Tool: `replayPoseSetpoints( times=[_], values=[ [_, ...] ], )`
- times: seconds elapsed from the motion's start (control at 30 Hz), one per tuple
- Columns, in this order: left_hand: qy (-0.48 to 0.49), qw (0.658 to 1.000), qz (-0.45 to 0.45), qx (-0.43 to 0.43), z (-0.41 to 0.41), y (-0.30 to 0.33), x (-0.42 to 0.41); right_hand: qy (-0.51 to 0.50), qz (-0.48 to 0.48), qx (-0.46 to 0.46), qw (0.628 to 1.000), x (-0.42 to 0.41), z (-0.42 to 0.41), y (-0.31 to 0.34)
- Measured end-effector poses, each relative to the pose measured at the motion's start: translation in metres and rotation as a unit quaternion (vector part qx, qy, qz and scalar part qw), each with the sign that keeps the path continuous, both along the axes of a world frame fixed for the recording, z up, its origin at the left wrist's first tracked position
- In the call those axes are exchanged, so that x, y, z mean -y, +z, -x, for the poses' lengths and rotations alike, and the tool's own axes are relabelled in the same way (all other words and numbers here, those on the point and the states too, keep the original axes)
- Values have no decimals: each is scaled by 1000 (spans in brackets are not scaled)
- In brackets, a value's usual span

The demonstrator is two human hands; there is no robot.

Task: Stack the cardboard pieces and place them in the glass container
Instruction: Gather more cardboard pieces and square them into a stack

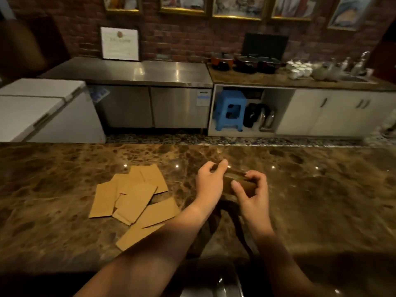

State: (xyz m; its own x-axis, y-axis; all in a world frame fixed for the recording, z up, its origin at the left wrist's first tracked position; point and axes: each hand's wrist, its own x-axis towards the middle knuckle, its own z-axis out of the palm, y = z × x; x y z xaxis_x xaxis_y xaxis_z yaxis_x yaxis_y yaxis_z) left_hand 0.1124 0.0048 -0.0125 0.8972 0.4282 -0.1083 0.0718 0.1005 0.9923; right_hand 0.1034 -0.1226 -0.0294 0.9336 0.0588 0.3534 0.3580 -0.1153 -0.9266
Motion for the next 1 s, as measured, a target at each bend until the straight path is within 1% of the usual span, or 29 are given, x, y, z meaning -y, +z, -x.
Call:
replayPoseSetpoints(
  times=[0.03, 0.07, 0.13, 0.2, 0.27, 0.3, 0.4, 0.47, 0.5, 0.67, 0.8, 0.87, 1.0],
  values=[
    [14, 1000, 7, -3, -5, -11, 9, -12, -59, -55, 997, 3, 1, -8],
    [21, 1000, 7, -11, -9, -22, 15, -37, -110, -91, 989, 5, 1, -17],
    [16, 999, 23, -28, -12, -40, 24, -106, -157, -117, 975, 7, -4, -32],
    [-1, 999, 16, -34, -14, -57, 29, -147, -142, -135, 969, 10, -9, -47],
    [-24, 999, -18, -23, -14, -67, 25, -159, -94, -157, 970, 9, -13, -56],
    [-34, 999, -24, -22, -15, -70, 24, -159, -86, -170, 969, 9, -14, -60],
    [-37, 999, 5, -11, -19, -69, 20, -165, -132, -198, 957, 4, -23, -61],
    [-32, 998, 48, 2, -20, -66, 19, -163, -169, -201, 951, 3, -27, -60],
    [-28, 998, 56, 2, -20, -67, 19, -158, -177, -201, 950, 4, -28, -60],
    [-45, 997, 57, -2, -14, -71, 19, -176, -139, -213, 951, 4, -28, -67],
    [-48, 997, 51, 27, -19, -67, 15, -162, -184, -187, 951, 6, -32, -64],
    [-48, 998, 38, 11, -17, -74, 13, -155, -175, -182, 955, 6, -28, -68],
    [-50, 998, 22, 11, -16, -81, 12, -155, -176, -170, 957, 5, -25, -74]
  ],
)
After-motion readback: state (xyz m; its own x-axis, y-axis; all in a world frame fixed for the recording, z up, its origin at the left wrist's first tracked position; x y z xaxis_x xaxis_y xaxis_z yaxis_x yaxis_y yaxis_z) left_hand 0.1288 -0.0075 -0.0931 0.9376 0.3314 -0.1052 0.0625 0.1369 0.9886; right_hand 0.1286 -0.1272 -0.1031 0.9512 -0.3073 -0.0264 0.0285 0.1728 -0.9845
